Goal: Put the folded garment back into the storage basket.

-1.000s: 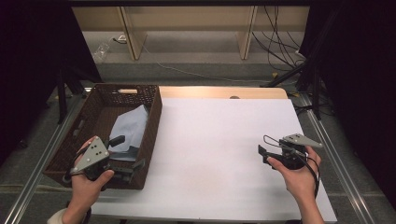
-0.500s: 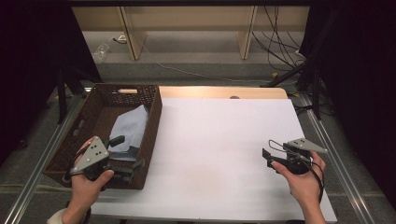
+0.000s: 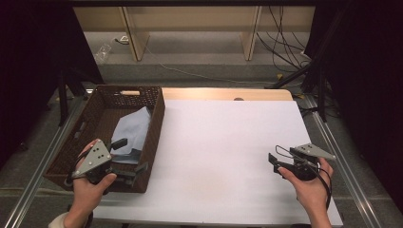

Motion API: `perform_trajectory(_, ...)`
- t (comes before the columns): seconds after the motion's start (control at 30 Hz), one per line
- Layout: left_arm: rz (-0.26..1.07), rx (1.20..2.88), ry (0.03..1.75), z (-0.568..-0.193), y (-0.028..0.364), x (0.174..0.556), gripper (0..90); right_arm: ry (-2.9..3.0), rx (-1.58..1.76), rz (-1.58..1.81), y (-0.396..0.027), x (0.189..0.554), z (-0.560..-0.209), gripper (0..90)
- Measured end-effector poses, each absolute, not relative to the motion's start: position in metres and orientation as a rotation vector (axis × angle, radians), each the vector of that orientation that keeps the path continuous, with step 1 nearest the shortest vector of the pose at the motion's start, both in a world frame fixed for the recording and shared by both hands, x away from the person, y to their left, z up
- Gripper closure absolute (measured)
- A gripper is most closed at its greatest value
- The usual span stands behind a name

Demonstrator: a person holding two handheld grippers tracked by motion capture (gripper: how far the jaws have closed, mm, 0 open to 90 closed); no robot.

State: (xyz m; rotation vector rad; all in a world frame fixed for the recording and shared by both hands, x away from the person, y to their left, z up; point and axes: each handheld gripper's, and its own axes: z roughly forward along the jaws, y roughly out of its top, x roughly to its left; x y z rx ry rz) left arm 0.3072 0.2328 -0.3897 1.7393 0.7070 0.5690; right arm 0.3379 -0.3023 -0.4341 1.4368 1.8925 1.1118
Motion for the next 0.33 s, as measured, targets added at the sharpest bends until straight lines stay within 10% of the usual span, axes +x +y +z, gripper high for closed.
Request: perform_trajectory(0.33, 0.567, 1.736, 0.705, -0.3898, 0.2328, 0.3075, 0.0, 1.885, 1.43, 1.121, -0.3016, 0.3372, -0.4345, 16.1)
